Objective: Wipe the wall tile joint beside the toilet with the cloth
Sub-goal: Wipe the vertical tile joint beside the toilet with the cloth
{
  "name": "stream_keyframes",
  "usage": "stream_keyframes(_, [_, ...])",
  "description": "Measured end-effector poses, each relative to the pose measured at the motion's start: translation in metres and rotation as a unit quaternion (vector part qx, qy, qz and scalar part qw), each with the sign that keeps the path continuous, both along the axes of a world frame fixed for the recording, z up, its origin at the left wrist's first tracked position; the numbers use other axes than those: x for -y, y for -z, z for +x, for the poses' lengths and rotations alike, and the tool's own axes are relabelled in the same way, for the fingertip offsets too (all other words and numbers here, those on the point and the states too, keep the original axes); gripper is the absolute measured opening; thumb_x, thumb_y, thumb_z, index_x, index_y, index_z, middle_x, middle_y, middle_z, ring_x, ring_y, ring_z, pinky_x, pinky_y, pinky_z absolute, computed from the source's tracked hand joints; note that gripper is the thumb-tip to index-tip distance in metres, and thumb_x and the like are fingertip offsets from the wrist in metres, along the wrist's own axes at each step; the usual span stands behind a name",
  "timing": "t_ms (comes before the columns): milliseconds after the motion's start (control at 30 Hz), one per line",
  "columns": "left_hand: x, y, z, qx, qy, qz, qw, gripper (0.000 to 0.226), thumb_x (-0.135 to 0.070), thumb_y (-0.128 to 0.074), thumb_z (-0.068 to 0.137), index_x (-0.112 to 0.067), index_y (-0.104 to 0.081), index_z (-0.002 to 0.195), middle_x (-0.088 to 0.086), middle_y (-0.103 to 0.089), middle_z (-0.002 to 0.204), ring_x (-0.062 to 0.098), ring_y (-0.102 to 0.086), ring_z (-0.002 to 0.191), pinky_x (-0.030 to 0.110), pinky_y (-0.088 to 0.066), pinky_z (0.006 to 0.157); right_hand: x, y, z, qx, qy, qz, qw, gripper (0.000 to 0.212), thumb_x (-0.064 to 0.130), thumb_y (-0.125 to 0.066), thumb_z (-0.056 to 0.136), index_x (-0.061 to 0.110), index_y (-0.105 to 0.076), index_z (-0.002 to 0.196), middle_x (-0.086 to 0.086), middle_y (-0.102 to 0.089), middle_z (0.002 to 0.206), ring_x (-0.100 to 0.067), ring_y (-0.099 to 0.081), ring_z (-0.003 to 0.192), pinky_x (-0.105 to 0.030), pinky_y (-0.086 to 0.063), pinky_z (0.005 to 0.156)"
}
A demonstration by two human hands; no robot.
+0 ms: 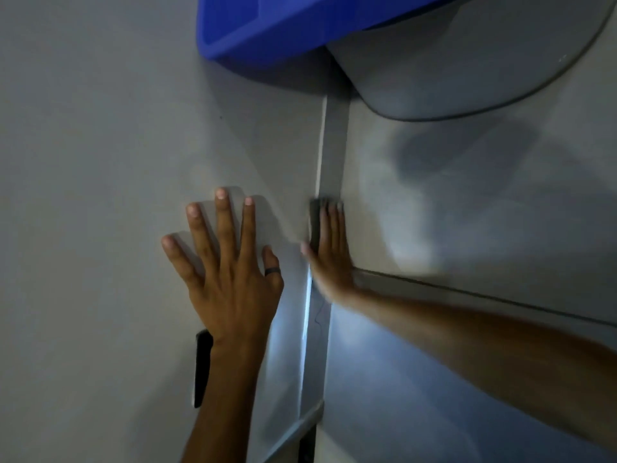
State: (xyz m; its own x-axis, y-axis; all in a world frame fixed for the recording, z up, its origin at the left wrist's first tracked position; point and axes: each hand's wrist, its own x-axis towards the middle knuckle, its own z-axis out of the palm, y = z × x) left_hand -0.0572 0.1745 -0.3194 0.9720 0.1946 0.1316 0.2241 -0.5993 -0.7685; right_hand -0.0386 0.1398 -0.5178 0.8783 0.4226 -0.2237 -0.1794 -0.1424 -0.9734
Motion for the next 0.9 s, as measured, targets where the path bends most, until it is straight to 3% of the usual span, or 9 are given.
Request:
stream_keyframes(133, [-0.003, 0.005, 0.003, 0.006, 0.004, 0.021, 1.000, 0.073, -0.047, -0.040, 0.108, -0.029, -0.015, 0.174, 0.007, -0.011, 0.180, 0.038, 0.001, 0.163, 0.059, 0.021, 0.127, 0.028, -0.003, -0.141, -0.011, -0.164, 0.026, 0.986, 0.089, 0.070, -0.028, 0.099, 0.037, 0.040, 0.146, 0.006, 0.045, 0.160, -0.015, 0.031, 0.155, -0.052, 0.000, 0.130])
stream_keyframes(233, [-0.004, 0.005, 0.000, 0.000, 0.013, 0.021, 1.000, 0.072, -0.048, -0.037, 0.109, -0.029, -0.014, 0.174, 0.007, -0.010, 0.180, 0.033, 0.009, 0.163, 0.058, 0.022, 0.128, 0.017, 0.001, -0.107, -0.035, -0.124, 0.023, 0.991, 0.089, 0.066, -0.033, 0.099, 0.039, 0.037, 0.146, 0.013, 0.049, 0.155, -0.009, 0.038, 0.150, -0.049, 0.004, 0.130])
stream_keyframes(433, [0.001, -0.002, -0.009, -0.010, 0.000, -0.050, 0.999, 0.081, -0.045, -0.056, 0.101, -0.024, -0.025, 0.172, 0.008, -0.008, 0.181, 0.036, 0.000, 0.166, 0.049, 0.023, 0.130, -0.008, 0.010, 0.086, 0.016, 0.033, 0.023, 0.999, 0.071, 0.044, -0.035, 0.106, 0.018, 0.001, 0.162, -0.008, 0.008, 0.173, -0.023, 0.008, 0.160, -0.043, -0.001, 0.130])
stream_keyframes(600, [0.010, -0.010, -0.034, -0.041, -0.024, -0.061, 0.997, 0.080, -0.051, -0.048, 0.099, -0.023, -0.029, 0.171, 0.007, -0.008, 0.181, 0.031, 0.002, 0.167, 0.048, 0.023, 0.130, -0.020, 0.000, 0.136, 0.009, 0.110, 0.022, 0.994, 0.072, 0.054, -0.023, 0.102, 0.016, -0.010, 0.162, -0.011, -0.007, 0.173, -0.025, -0.004, 0.161, -0.050, -0.010, 0.131])
stream_keyframes(700, [0.013, -0.016, -0.057, -0.045, -0.025, -0.064, 0.997, 0.079, -0.049, -0.053, 0.099, -0.023, -0.032, 0.170, 0.006, -0.010, 0.181, 0.031, 0.000, 0.167, 0.049, 0.023, 0.130, -0.021, 0.000, 0.093, 0.008, 0.133, 0.019, 0.991, 0.069, 0.052, -0.024, 0.103, 0.018, -0.013, 0.161, -0.009, -0.011, 0.173, -0.024, -0.008, 0.161, -0.050, -0.014, 0.130])
stream_keyframes(800, [0.009, -0.021, -0.081, -0.036, -0.013, -0.065, 0.997, 0.079, -0.041, -0.063, 0.099, -0.023, -0.033, 0.170, 0.009, -0.014, 0.180, 0.033, -0.006, 0.166, 0.049, 0.020, 0.131, -0.019, -0.001, -0.003, 0.013, 0.108, 0.009, 0.994, 0.067, 0.047, -0.029, 0.104, 0.016, -0.013, 0.161, -0.011, -0.011, 0.172, -0.024, -0.007, 0.161, -0.048, -0.013, 0.131])
stream_keyframes(900, [0.006, -0.021, -0.094, -0.024, 0.004, -0.050, 0.998, 0.076, -0.037, -0.061, 0.101, -0.022, -0.033, 0.170, 0.010, -0.020, 0.178, 0.035, -0.013, 0.165, 0.049, 0.015, 0.132, 0.006, -0.006, -0.126, -0.013, -0.038, 0.006, 0.999, 0.081, 0.051, -0.035, 0.103, 0.019, 0.011, 0.160, -0.008, 0.017, 0.172, -0.019, 0.014, 0.160, -0.040, 0.004, 0.131])
